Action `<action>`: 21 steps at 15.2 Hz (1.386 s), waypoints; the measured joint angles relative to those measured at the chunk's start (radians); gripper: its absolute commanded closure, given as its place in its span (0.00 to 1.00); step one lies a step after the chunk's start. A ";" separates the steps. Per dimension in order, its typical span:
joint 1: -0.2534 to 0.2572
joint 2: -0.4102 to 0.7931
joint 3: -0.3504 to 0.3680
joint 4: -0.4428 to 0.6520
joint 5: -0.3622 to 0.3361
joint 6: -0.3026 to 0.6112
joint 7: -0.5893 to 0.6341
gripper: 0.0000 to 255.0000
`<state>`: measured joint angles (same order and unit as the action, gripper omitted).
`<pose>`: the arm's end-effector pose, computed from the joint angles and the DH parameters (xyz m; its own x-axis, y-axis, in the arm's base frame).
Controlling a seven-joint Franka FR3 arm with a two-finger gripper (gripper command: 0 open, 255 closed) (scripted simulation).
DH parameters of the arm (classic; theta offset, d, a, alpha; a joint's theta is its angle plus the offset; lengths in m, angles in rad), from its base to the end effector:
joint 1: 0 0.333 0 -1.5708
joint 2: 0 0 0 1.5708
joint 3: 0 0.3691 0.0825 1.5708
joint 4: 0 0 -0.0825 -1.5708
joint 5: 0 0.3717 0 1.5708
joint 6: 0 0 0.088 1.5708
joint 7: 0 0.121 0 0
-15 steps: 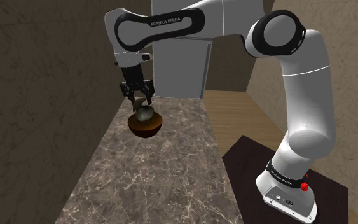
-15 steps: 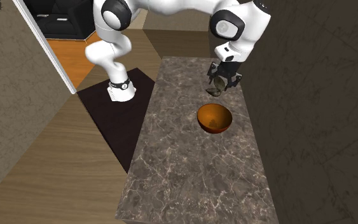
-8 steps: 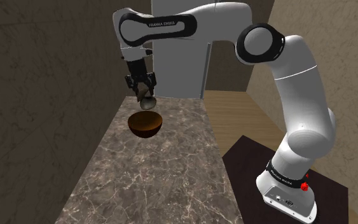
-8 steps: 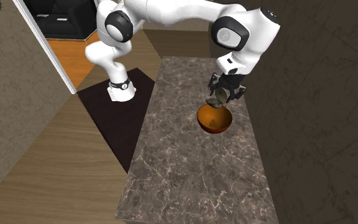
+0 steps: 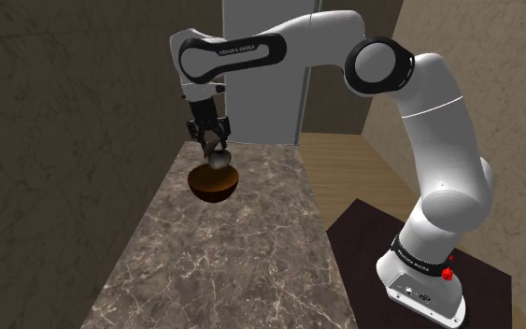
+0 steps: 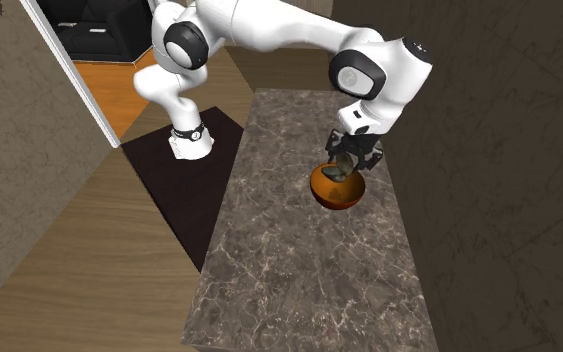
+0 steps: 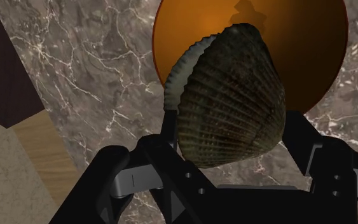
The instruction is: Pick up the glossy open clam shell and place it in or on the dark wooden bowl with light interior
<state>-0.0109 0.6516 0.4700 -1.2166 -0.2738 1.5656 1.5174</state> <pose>0.6871 0.2010 0.4345 0.4704 -0.8821 -0.0247 -0.8548 -0.4625 0.2354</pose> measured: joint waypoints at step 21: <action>-0.005 0.019 -0.005 -0.057 -0.008 0.074 0.008 0.00</action>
<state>-0.0159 0.6710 0.4650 -1.2734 -0.2819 1.6398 1.5257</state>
